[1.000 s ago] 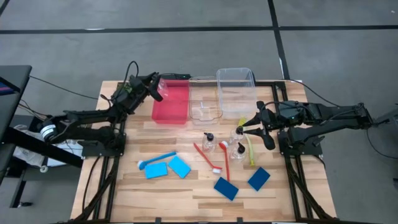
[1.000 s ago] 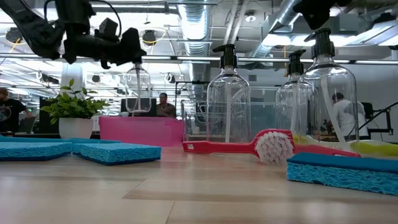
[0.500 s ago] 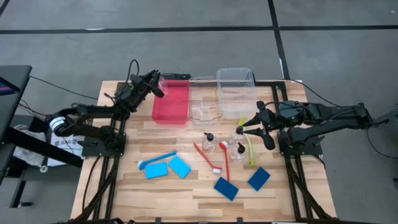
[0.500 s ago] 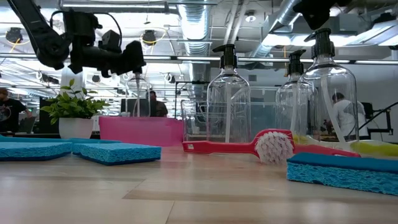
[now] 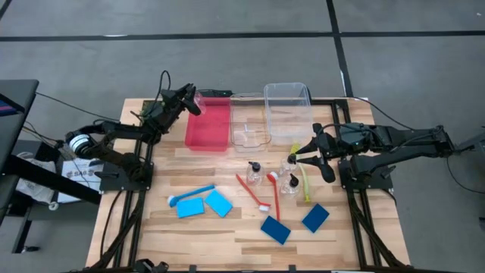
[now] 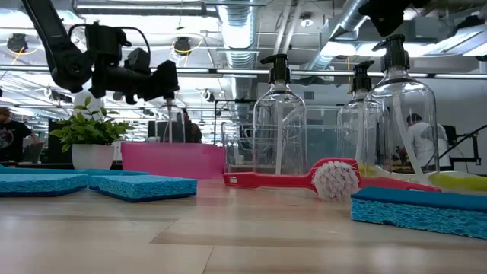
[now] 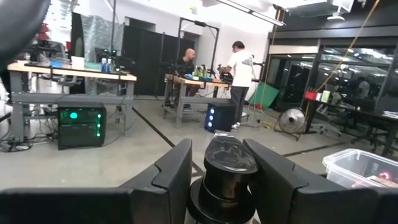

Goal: Pick & Place Kitchen Sink Supplies
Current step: Put the transparent soap dispenser into the red bin

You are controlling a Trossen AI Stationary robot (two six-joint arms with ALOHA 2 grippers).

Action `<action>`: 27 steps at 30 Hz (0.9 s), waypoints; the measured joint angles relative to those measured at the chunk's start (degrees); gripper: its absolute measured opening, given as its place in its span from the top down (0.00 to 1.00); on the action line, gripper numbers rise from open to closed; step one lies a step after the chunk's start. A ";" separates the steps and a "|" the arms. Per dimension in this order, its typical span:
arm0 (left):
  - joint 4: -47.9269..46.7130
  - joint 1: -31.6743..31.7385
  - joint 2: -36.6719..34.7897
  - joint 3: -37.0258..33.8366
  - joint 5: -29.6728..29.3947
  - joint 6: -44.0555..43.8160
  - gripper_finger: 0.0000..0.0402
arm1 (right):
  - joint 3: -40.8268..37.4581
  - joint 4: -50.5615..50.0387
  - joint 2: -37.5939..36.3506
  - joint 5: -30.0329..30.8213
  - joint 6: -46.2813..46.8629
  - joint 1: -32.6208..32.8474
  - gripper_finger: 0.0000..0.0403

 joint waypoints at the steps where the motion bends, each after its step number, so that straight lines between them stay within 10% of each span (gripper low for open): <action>1: 0.00 0.01 0.60 0.47 0.58 0.00 0.65 | 0.00 0.00 0.00 0.00 0.02 0.00 0.70; 27: -0.03 0.84 6.50 2.81 0.61 0.04 0.65 | 0.00 -0.04 0.00 0.00 0.10 0.00 0.69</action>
